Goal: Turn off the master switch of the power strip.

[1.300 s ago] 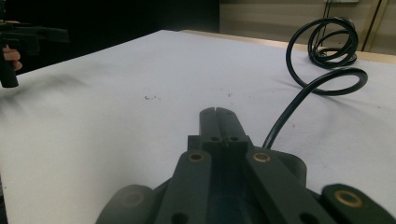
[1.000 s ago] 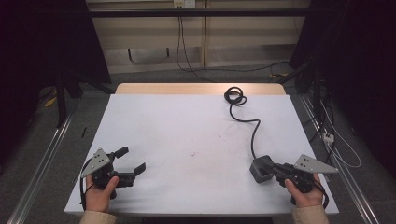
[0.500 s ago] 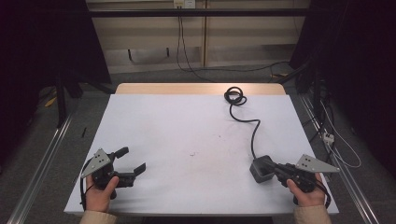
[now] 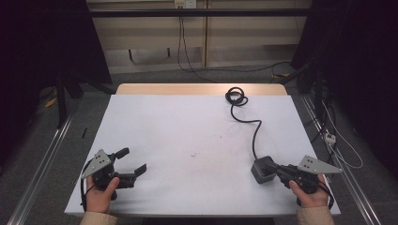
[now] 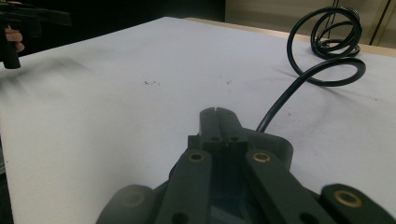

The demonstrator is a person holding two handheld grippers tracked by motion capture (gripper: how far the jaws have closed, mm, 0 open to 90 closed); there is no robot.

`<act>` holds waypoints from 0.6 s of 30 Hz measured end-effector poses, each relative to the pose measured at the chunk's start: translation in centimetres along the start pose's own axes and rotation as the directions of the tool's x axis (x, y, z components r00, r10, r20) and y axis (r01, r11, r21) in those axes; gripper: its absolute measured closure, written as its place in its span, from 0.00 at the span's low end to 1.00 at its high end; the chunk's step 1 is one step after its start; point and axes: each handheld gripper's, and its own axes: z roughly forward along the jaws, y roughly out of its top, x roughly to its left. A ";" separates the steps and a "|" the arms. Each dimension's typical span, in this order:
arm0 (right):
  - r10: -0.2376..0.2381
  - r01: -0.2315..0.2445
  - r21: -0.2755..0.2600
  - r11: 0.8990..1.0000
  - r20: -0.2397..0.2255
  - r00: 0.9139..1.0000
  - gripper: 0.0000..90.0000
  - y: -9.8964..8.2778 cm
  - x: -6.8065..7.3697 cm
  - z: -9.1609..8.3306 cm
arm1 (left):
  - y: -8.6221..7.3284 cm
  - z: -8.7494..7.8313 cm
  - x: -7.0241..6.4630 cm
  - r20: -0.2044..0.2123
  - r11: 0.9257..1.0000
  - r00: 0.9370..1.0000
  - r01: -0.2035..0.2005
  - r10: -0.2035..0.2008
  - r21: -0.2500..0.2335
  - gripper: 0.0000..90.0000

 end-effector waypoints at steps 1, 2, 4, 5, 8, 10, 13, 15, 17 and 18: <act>-0.001 0.001 0.002 1.000 0.000 1.000 1.00 0.0 0.0 0.0 | 0.0 0.0 0.0 -0.001 1.000 1.000 0.001 -0.001 0.000 0.04; -0.002 0.002 0.003 1.000 0.000 1.000 1.00 -0.1 -0.1 0.0 | 0.0 0.0 0.0 0.000 1.000 1.000 0.003 -0.003 -0.001 0.04; 0.001 -0.001 0.009 1.000 0.002 1.000 1.00 -0.1 -0.2 0.0 | 0.0 0.0 0.0 -0.002 1.000 1.000 0.002 -0.002 0.000 0.04; -0.001 0.001 0.010 1.000 0.002 1.000 1.00 -0.2 -0.2 0.0 | 0.0 0.0 0.0 -0.003 1.000 1.000 0.005 -0.005 -0.001 0.04; 0.000 0.000 0.013 1.000 0.005 1.000 1.00 -0.2 -0.3 0.0 | 0.0 0.0 0.0 -0.004 1.000 1.000 0.007 -0.007 -0.001 0.04; -0.002 0.002 0.014 1.000 0.004 1.000 1.00 -0.2 -0.3 -0.1 | 0.0 0.0 0.0 -0.001 1.000 1.000 0.002 -0.002 0.000 0.04; -0.002 0.002 0.015 1.000 0.004 1.000 1.00 -0.2 -0.3 -0.1 | 0.0 0.0 0.0 0.001 1.000 1.000 0.000 0.000 0.002 0.04; 0.000 0.000 0.014 1.000 0.004 1.000 1.00 -0.2 -0.3 -0.1 | 0.0 0.0 0.0 0.002 1.000 1.000 0.001 -0.001 0.002 0.04; -0.001 0.001 0.014 1.000 0.005 1.000 1.00 -0.3 -0.3 -0.2 | 0.0 0.0 -0.1 0.000 1.000 1.000 0.000 0.000 0.002 0.04; -0.001 0.001 0.015 1.000 0.006 1.000 1.00 -0.3 -0.3 -0.2 | 0.0 0.0 -0.1 0.000 1.000 1.000 0.000 0.000 0.001 0.04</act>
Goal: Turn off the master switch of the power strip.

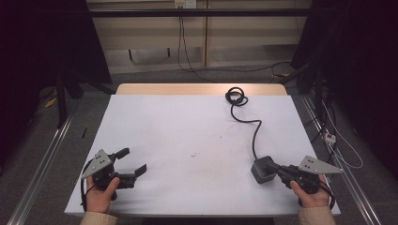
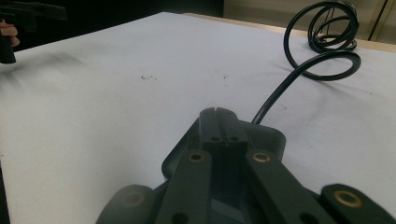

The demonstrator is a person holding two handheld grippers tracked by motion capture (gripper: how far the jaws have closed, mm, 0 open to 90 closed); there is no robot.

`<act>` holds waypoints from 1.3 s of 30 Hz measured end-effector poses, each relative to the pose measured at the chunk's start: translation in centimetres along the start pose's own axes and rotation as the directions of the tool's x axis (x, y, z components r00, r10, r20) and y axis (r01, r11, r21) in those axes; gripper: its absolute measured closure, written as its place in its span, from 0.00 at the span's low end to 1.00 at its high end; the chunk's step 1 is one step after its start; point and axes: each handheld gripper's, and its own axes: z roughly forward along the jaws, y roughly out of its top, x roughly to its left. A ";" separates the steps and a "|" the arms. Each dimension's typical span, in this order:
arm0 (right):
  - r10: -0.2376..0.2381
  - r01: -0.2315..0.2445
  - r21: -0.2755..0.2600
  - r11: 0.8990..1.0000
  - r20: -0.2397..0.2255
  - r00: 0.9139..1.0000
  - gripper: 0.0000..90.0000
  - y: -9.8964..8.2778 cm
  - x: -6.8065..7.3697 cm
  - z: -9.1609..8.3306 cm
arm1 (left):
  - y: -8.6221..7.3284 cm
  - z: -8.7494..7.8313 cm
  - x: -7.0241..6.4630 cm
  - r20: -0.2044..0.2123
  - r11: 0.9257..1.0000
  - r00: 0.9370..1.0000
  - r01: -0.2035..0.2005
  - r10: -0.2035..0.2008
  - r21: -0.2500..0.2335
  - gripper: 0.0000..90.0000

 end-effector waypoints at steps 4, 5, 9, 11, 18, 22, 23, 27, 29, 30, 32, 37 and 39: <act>-0.002 0.002 -0.001 1.000 0.005 1.000 1.00 0.0 0.0 -0.1 | 0.0 0.0 0.0 0.001 1.000 1.000 -0.002 0.002 0.002 0.04; -0.003 0.003 -0.001 1.000 0.004 1.000 1.00 -0.1 0.0 -0.1 | 0.0 0.0 0.0 0.000 1.000 1.000 -0.003 0.003 0.003 0.04; -0.005 0.005 0.000 1.000 0.005 1.000 1.00 -0.1 0.0 -0.2 | 0.0 -0.1 0.0 -0.002 1.000 1.000 -0.002 0.002 -0.002 0.04; -0.006 0.006 0.003 1.000 0.005 1.000 1.00 -0.1 0.0 -0.2 | 0.0 -0.1 0.0 -0.001 1.000 1.000 -0.001 0.001 -0.003 0.04; -0.010 0.010 0.007 1.000 0.004 1.000 1.00 -0.2 0.0 -0.1 | 0.0 0.0 0.0 0.001 1.000 1.000 0.000 0.000 -0.005 0.04; -0.008 0.008 0.005 1.000 0.007 1.000 1.00 -0.2 0.0 -0.2 | 0.0 -0.1 0.0 0.000 1.000 1.000 0.001 -0.001 -0.004 0.04; -0.007 0.007 0.003 1.000 0.007 1.000 1.00 -0.2 0.0 -0.3 | 0.0 -0.1 0.0 0.002 1.000 1.000 -0.001 0.001 -0.003 0.04; -0.007 0.007 0.005 1.000 0.010 1.000 1.00 -0.2 0.0 -0.3 | 0.0 -0.1 0.0 0.001 1.000 1.000 0.001 -0.001 -0.005 0.04; -0.009 0.009 0.006 1.000 0.010 1.000 1.00 -0.3 0.0 -0.3 | 0.0 -0.1 0.0 0.005 1.000 1.000 -0.005 0.005 -0.002 0.04; -0.012 0.012 0.008 1.000 0.011 1.000 1.00 -0.3 0.0 -0.3 | 0.0 -0.1 0.0 0.004 1.000 1.000 -0.003 0.003 -0.002 0.04; -0.014 0.014 0.010 1.000 0.012 1.000 1.00 -0.3 0.0 -0.3 | 0.0 -0.1 0.0 0.004 1.000 1.000 -0.001 0.001 -0.004 0.04; -0.017 0.017 0.012 1.000 0.015 1.000 1.00 -0.4 -0.1 -0.3 | 0.0 -0.1 0.0 0.002 1.000 1.000 0.000 0.000 -0.003 0.04; -0.021 0.021 0.012 1.000 0.017 1.000 1.00 -0.4 -0.1 -0.3 | 0.0 -0.1 0.0 0.003 1.000 1.000 -0.001 0.002 -0.002 0.04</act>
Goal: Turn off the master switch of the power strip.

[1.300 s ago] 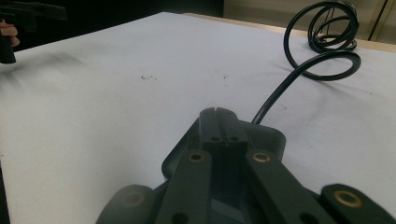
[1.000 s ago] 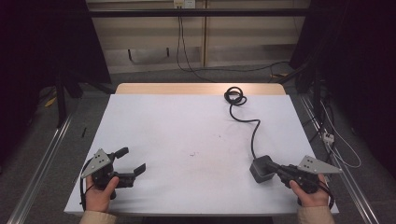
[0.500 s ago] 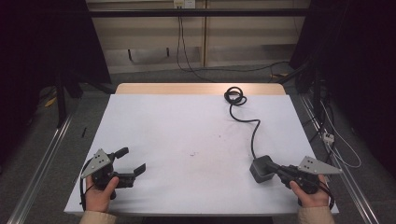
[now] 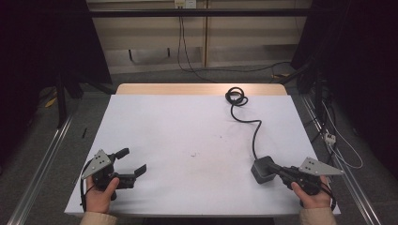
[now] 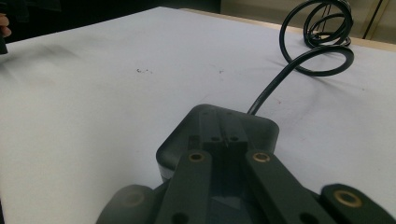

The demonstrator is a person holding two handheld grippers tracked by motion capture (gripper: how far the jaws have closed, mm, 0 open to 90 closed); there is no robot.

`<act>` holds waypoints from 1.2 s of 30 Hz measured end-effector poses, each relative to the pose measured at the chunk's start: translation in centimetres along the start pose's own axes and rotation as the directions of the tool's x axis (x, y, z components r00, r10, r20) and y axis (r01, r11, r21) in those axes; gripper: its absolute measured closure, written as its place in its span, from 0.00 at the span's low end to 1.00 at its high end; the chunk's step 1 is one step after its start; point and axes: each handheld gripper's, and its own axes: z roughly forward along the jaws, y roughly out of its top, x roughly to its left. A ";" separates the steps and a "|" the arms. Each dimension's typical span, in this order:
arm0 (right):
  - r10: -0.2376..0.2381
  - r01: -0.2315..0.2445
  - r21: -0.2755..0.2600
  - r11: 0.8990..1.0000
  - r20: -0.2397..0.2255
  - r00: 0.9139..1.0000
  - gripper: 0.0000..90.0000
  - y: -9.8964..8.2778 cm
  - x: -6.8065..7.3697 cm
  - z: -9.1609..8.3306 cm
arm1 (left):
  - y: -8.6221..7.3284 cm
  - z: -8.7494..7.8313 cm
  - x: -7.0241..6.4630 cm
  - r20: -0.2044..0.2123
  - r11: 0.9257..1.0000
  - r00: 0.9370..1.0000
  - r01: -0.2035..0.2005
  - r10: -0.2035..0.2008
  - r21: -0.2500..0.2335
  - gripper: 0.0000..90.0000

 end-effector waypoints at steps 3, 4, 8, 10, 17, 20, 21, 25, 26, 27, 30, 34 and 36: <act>-0.002 0.002 0.002 1.000 0.000 1.000 1.00 -0.1 -0.1 0.0 | 0.0 0.0 0.0 -0.002 1.000 1.000 0.000 0.000 0.001 0.04; 0.000 0.000 0.003 1.000 0.000 1.000 1.00 -0.1 -0.1 0.0 | 0.0 0.0 0.0 -0.001 1.000 1.000 0.000 0.000 0.002 0.04; 0.000 0.000 0.003 1.000 -0.001 1.000 1.00 -0.1 -0.1 0.0 | 0.0 0.0 0.0 -0.002 1.000 1.000 0.001 -0.001 0.000 0.04; -0.001 0.001 0.004 1.000 -0.001 1.000 1.00 -0.1 -0.1 0.0 | 0.0 0.0 0.0 -0.003 1.000 1.000 -0.001 0.001 0.002 0.04; -0.006 0.006 0.012 1.000 -0.001 1.000 1.00 0.0 0.0 0.0 | 0.0 0.0 0.0 -0.001 1.000 1.000 0.002 -0.002 0.000 0.04; -0.011 0.011 0.015 1.000 0.000 1.000 1.00 0.0 0.0 0.1 | 0.0 0.0 0.0 0.000 1.000 1.000 -0.003 0.003 0.004 0.04; -0.008 0.008 0.016 1.000 0.000 1.000 1.00 0.0 0.0 0.0 | 0.0 0.0 0.0 0.001 1.000 1.000 -0.003 0.003 0.004 0.04; -0.013 0.013 0.023 1.000 0.000 1.000 1.00 0.1 0.0 0.0 | 0.0 0.0 0.0 0.001 1.000 1.000 0.001 -0.001 0.000 0.04; -0.016 0.016 0.023 1.000 0.001 1.000 1.00 0.1 0.0 0.0 | 0.0 0.0 0.0 -0.001 1.000 1.000 -0.001 0.001 0.003 0.04; -0.015 0.015 0.023 1.000 0.001 1.000 1.00 0.1 0.0 0.1 | 0.0 0.0 0.0 -0.001 1.000 1.000 0.000 0.000 0.002 0.04; -0.004 0.004 0.018 1.000 -0.005 1.000 1.00 0.0 -0.1 0.0 | 0.0 0.0 -0.1 -0.001 1.000 1.000 0.000 0.000 0.001 0.04; -0.004 0.005 0.023 1.000 -0.005 1.000 1.00 0.0 -0.1 0.0 | 0.0 0.0 0.0 -0.004 1.000 1.000 0.000 0.000 0.000 0.04; -0.005 0.005 0.022 1.000 -0.004 1.000 1.00 0.0 -0.1 0.0 | 0.0 0.0 0.0 -0.003 1.000 1.000 -0.001 0.001 -0.003 0.04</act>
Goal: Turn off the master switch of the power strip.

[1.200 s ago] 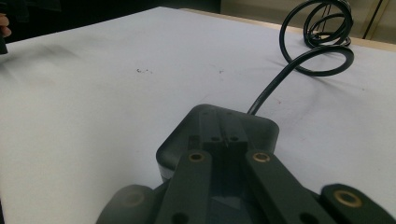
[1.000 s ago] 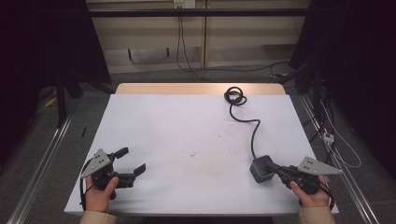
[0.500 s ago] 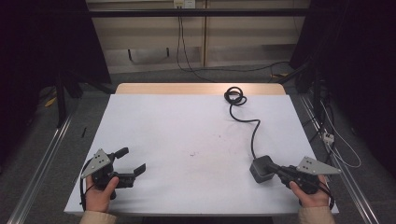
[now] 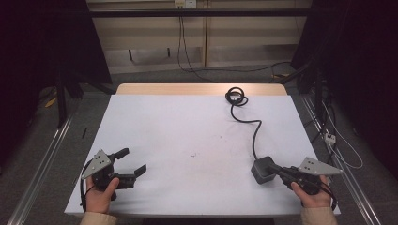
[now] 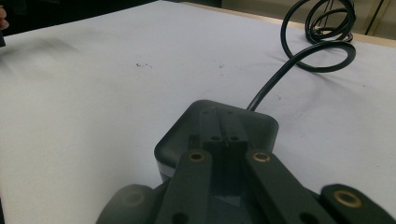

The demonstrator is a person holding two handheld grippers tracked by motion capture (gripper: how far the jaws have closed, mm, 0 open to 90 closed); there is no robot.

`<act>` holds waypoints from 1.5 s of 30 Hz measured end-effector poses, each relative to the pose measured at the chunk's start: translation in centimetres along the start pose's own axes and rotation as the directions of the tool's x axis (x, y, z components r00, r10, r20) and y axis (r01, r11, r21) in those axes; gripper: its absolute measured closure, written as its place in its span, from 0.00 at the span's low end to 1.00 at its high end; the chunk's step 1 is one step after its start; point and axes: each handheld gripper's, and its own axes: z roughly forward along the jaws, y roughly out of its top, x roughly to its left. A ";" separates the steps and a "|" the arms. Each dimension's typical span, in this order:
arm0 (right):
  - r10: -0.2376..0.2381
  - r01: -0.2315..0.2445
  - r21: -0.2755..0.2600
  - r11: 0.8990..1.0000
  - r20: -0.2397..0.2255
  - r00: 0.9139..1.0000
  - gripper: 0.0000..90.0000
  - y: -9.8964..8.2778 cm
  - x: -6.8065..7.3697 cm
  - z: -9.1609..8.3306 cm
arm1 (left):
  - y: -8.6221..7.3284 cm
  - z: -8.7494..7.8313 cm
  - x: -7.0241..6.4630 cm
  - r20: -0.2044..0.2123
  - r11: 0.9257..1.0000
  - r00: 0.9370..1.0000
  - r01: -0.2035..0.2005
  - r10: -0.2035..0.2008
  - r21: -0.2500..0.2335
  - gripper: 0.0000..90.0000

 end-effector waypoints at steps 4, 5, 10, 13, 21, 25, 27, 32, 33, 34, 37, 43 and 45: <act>0.013 -0.013 0.001 1.000 -0.004 1.000 1.00 0.0 -0.1 0.0 | 0.0 0.0 0.0 -0.003 1.000 1.000 0.003 -0.003 -0.001 0.04; 0.012 -0.012 0.002 1.000 -0.003 1.000 1.00 0.0 -0.1 0.0 | 0.0 0.0 0.0 -0.003 1.000 1.000 0.002 -0.002 0.000 0.04; 0.012 -0.012 0.000 1.000 -0.006 1.000 1.00 0.0 -0.1 0.0 | 0.0 0.0 0.0 -0.002 1.000 1.000 0.001 -0.001 0.000 0.04; 0.006 -0.006 0.002 1.000 -0.001 1.000 1.00 0.0 0.0 0.0 | 0.0 0.0 0.0 0.000 1.000 1.000 0.000 0.000 0.002 0.04; 0.000 0.000 0.005 1.000 0.003 1.000 1.00 0.0 0.0 0.0 | 0.0 0.0 0.0 -0.001 1.000 1.000 0.001 -0.001 0.003 0.04; -0.003 0.003 0.006 1.000 0.001 1.000 1.00 0.0 0.0 0.0 | 0.0 0.0 0.0 -0.003 1.000 1.000 -0.001 0.001 0.005 0.04; -0.001 0.001 0.005 1.000 0.002 1.000 1.00 0.0 0.0 0.0 | 0.0 0.0 0.0 -0.002 1.000 1.000 0.002 -0.002 0.002 0.04; -0.004 0.004 0.010 1.000 0.002 1.000 1.00 0.1 0.0 0.0 | 0.0 0.0 0.0 -0.002 1.000 1.000 0.003 -0.003 0.001 0.04; -0.005 0.005 0.009 1.000 0.002 1.000 1.00 0.1 0.0 0.0 | 0.0 0.0 0.0 -0.003 1.000 1.000 0.002 -0.002 -0.001 0.04; -0.002 0.002 0.007 1.000 0.000 1.000 1.00 0.0 0.0 0.0 | 0.0 0.0 0.0 -0.004 1.000 1.000 0.001 -0.001 0.000 0.04; -0.004 0.004 0.010 1.000 0.001 1.000 1.00 0.1 0.0 0.0 | 0.0 0.0 0.0 -0.003 1.000 1.000 0.001 -0.001 -0.001 0.04; -0.005 0.005 0.012 1.000 0.001 1.000 1.00 0.1 0.0 0.0 | 0.0 0.0 0.0 -0.004 1.000 1.000 0.001 -0.001 0.002 0.04; -0.005 0.005 0.013 1.000 0.002 1.000 1.00 0.1 0.0 0.0 | 0.0 0.0 0.0 -0.006 1.000 1.000 0.001 -0.001 0.000 0.04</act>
